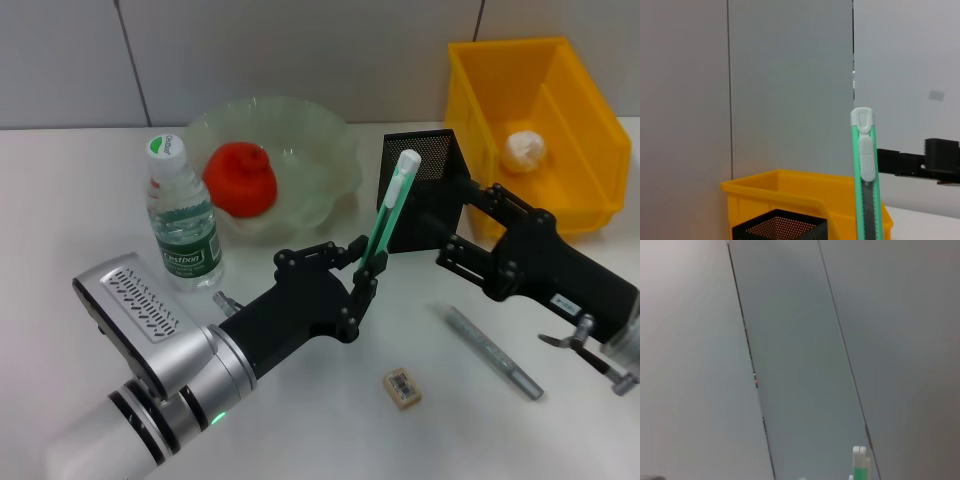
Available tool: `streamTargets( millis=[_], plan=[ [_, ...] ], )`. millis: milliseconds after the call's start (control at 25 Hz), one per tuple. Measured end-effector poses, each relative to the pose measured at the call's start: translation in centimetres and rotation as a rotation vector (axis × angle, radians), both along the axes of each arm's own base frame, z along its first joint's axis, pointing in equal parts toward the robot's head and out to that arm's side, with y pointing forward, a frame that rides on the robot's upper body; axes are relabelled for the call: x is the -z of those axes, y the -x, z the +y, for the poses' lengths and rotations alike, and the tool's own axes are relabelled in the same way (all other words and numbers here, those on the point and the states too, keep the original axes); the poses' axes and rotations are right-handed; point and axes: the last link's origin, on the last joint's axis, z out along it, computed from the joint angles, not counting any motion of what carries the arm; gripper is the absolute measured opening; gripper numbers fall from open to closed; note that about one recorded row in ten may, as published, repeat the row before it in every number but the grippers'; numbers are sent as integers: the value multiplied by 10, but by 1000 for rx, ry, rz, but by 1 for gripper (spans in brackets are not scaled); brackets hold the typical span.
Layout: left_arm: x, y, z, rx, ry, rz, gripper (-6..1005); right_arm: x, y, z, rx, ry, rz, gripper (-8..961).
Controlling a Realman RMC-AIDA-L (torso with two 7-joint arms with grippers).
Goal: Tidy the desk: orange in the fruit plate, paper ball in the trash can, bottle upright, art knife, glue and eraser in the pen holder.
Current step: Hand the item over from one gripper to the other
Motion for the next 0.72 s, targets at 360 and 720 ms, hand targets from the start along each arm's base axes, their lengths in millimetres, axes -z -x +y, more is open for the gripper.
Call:
streamTargets(
  millis=[360,720],
  plan=[
    [1,-3,4,-11,-50,21,216,21,16,4,37,-26,45,694],
    [1,-2,4,-15,-51,21,219,37,21,3,111,-54,57,693]
  ],
)
